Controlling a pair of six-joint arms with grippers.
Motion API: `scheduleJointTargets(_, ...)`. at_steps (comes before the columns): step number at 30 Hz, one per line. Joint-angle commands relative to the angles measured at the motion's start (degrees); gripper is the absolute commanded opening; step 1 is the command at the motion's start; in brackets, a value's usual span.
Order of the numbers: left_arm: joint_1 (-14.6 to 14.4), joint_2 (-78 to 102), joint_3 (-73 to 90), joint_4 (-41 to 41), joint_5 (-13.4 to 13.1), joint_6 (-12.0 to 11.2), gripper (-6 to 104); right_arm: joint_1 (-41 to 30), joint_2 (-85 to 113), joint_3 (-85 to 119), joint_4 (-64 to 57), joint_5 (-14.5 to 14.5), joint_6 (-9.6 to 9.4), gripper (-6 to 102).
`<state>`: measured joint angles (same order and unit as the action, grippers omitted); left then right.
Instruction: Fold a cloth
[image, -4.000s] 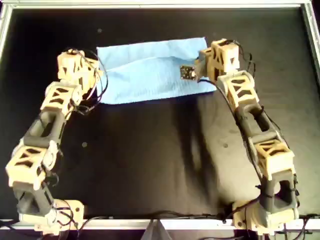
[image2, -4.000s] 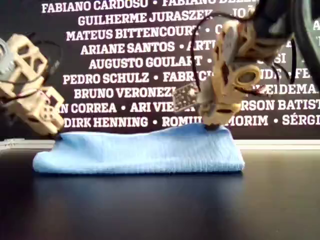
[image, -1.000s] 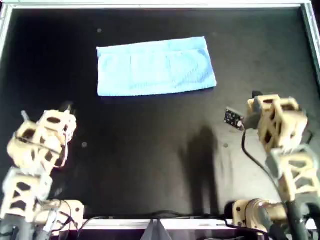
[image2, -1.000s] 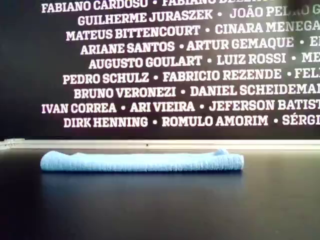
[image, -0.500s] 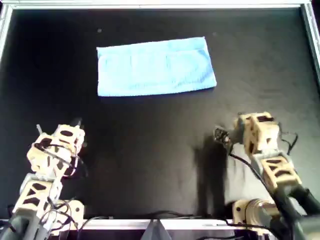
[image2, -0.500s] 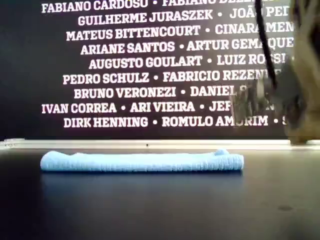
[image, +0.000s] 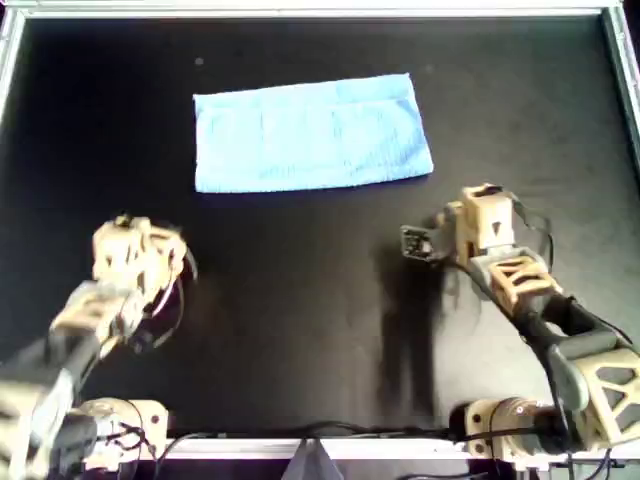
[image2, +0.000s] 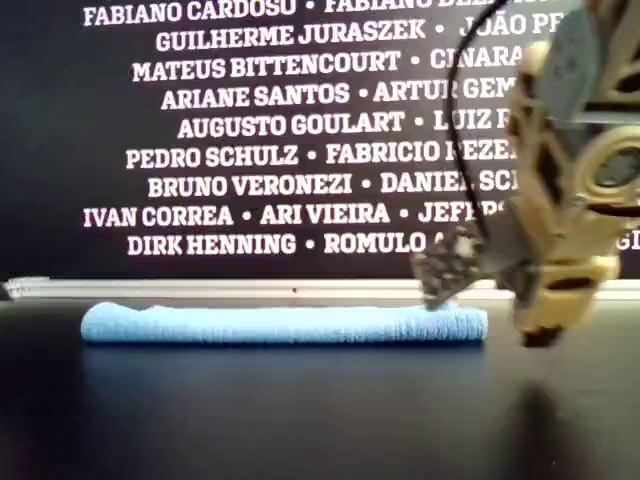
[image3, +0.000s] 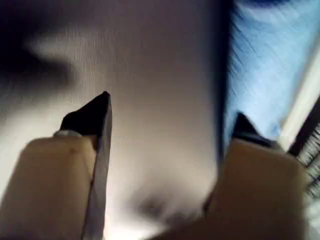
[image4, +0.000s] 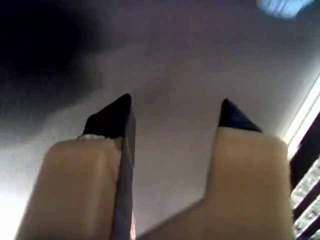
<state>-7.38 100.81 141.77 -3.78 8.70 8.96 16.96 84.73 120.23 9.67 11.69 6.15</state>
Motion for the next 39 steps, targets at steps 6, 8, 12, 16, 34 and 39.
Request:
scheduleJointTargets(6,-0.35,-8.53,-16.08,-1.49,0.00,-0.09,100,1.41,-2.99,-13.01,-2.46,-0.18,0.09,71)
scheduleJointTargets(8,-0.35,-10.81,-18.81,-1.49,0.00,0.44,100,1.41,-6.15,-15.91,-2.46,-0.18,0.09,71)
scheduleJointTargets(12,-0.44,-15.12,-23.47,-1.49,0.00,0.44,100,1.41,-11.51,-20.21,-2.46,-0.18,0.53,71)
scheduleJointTargets(16,-0.62,-18.72,-27.16,-1.49,0.00,-0.09,100,1.49,-14.33,-23.29,-2.37,-0.18,0.97,71)
scheduleJointTargets(34,-6.33,-31.46,-39.11,-1.41,-0.18,-0.26,100,1.49,-20.13,-31.55,-2.20,-0.26,0.79,71)
scheduleJointTargets(39,-6.42,-33.49,-40.34,-1.41,-0.18,-0.26,100,1.49,-20.13,-31.64,-1.58,-0.26,0.44,71)
